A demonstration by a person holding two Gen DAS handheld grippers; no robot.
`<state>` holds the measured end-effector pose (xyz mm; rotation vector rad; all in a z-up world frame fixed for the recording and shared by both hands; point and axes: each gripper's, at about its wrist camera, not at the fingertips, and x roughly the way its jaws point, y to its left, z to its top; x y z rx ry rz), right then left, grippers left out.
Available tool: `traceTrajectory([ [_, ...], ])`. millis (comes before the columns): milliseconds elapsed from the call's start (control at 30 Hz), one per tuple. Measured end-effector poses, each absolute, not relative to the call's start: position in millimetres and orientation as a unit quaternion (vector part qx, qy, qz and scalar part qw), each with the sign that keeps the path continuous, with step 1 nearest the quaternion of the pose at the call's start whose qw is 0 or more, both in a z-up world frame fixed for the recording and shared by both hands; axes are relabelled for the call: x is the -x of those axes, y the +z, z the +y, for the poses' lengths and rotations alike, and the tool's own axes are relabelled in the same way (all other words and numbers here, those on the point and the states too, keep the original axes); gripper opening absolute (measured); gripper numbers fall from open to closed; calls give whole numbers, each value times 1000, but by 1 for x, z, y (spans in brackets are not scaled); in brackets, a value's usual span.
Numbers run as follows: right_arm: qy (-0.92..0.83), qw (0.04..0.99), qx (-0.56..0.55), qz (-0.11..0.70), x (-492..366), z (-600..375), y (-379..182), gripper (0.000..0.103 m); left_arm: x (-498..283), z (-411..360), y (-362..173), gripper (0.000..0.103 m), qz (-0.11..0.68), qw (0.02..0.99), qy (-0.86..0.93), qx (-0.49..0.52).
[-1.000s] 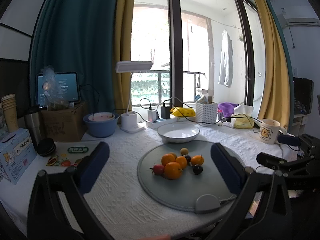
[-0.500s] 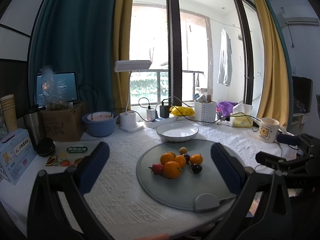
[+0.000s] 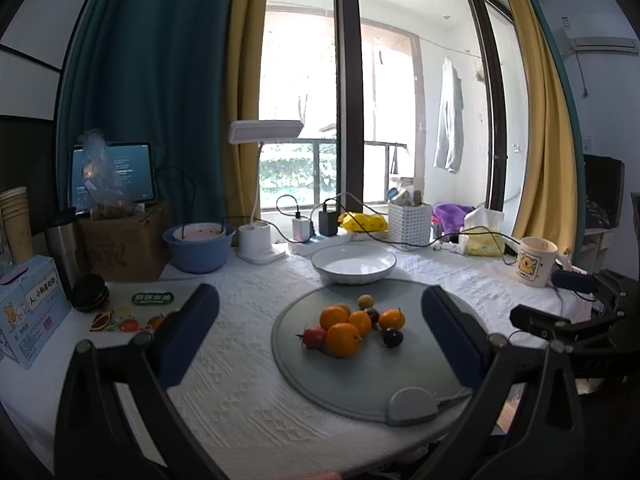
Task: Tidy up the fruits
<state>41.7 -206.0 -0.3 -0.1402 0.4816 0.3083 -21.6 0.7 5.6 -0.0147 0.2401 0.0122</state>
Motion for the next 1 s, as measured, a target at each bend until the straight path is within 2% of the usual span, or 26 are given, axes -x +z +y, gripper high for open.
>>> traceTrajectory([
  [533, 150, 955, 71, 245, -47, -207, -1, 98, 17, 3, 4, 102, 124, 992, 7, 12],
  [667, 144, 955, 65, 250, -55, -213, 1, 98, 6, 1, -4, 102, 150, 989, 13, 1],
  [900, 129, 933, 62, 330, -81, -216, -36, 96, -25, -3, -32, 102, 229, 973, 4, -14],
  [1000, 135, 921, 58, 362, -92, -215, -51, 86, -39, -6, -44, 102, 260, 966, -1, -17],
])
